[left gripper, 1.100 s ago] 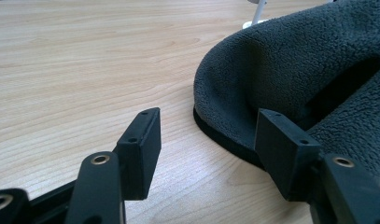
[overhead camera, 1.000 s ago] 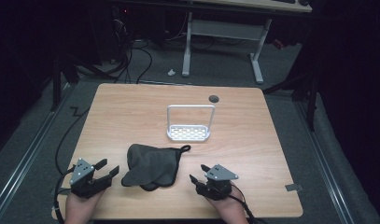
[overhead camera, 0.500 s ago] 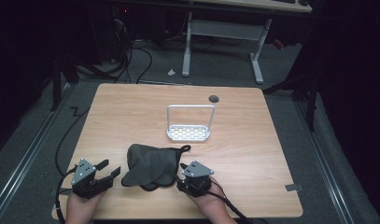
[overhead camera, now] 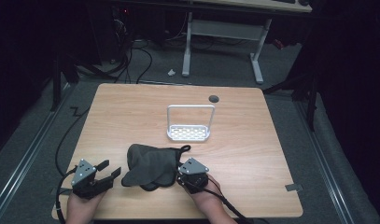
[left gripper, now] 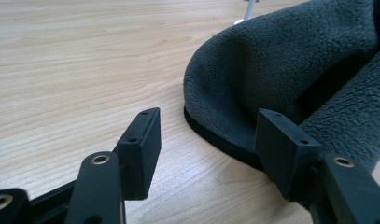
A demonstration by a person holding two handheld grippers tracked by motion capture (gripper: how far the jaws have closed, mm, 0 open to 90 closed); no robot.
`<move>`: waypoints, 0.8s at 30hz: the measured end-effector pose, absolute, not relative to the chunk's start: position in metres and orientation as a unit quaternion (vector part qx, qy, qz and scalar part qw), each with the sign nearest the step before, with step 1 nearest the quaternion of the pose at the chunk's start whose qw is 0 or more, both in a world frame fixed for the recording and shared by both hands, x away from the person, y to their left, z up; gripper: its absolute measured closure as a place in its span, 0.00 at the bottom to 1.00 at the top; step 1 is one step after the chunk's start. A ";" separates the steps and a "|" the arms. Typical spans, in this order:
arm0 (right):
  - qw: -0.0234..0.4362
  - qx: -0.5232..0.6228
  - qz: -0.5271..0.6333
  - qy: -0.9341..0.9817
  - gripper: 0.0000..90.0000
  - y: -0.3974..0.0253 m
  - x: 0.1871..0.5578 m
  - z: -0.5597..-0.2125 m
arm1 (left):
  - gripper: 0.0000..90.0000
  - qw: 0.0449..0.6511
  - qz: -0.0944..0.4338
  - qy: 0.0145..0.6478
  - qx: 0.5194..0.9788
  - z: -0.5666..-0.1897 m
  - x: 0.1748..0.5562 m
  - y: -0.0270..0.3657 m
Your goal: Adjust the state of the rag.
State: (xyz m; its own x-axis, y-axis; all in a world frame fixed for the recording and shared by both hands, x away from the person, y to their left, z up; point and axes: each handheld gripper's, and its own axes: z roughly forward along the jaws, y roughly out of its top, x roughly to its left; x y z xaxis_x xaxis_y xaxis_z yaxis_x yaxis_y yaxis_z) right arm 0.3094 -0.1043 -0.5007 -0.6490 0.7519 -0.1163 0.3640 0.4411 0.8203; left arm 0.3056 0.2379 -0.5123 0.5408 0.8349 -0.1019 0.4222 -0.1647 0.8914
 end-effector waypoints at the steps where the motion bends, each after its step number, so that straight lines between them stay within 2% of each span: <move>1: 0.241 0.343 0.402 0.814 0.89 -0.104 0.309 -0.501 | 0.46 0.483 0.214 0.429 0.733 -0.512 0.305 0.238; 3: 0.244 0.339 0.408 0.812 0.99 -0.105 0.308 -0.499 | 0.46 0.483 0.213 0.429 0.733 -0.512 0.306 0.237; 4: 0.245 0.338 0.409 0.812 1.00 -0.105 0.308 -0.499 | 0.46 0.482 0.213 0.429 0.734 -0.513 0.306 0.237; 18: 0.259 0.342 0.423 0.798 1.00 -0.116 0.300 -0.486 | 0.46 0.487 0.206 0.434 0.729 -0.515 0.306 0.237; 19: 0.245 0.350 0.438 0.791 0.84 -0.118 0.299 -0.484 | 0.46 0.487 0.204 0.430 0.732 -0.515 0.306 0.236; 20: 0.245 0.350 0.438 0.791 0.84 -0.118 0.299 -0.484 | 0.46 0.487 0.204 0.430 0.732 -0.515 0.306 0.236; 21: 0.222 0.358 0.434 0.796 0.67 -0.116 0.301 -0.488 | 0.46 0.484 0.204 0.427 0.736 -0.515 0.307 0.235; 22: 0.222 0.358 0.434 0.796 0.67 -0.116 0.301 -0.488 | 0.46 0.483 0.207 0.427 0.736 -0.515 0.307 0.234; 24: 0.215 0.363 0.410 0.808 0.61 -0.108 0.304 -0.501 | 0.46 0.485 0.205 0.426 0.735 -0.514 0.307 0.233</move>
